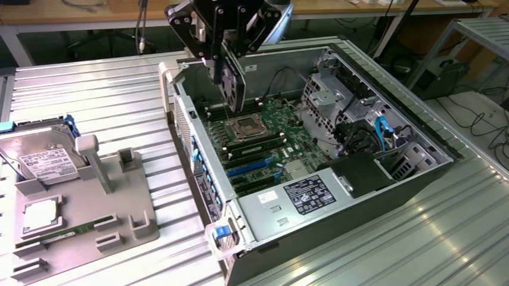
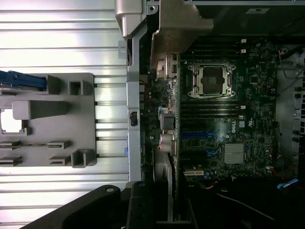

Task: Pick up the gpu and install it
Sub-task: 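Pick up the gpu and move the gpu toward the slot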

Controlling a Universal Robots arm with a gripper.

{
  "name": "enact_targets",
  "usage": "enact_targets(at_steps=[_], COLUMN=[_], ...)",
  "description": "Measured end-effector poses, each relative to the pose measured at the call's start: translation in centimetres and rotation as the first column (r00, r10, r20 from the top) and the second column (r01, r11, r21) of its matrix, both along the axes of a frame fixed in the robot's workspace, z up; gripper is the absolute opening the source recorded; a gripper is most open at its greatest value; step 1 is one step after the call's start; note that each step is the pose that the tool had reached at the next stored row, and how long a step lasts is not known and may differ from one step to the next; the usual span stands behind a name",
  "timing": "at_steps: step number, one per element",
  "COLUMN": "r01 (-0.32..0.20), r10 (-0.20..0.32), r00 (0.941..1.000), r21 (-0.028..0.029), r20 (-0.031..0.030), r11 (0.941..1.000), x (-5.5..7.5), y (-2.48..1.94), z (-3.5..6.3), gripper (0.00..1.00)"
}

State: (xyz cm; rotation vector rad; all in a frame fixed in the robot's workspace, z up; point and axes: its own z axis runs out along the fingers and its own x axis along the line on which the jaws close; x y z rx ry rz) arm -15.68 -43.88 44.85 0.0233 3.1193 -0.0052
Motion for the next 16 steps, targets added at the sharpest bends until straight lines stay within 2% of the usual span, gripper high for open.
enact_targets(at_steps=[16], r01=[0.000], r10=[0.000], r00=[1.0000], r21=[-0.0001], r20=[0.0000], r11=[1.0000], x=[1.9], y=[0.00], z=[-0.02], gripper=[0.28])
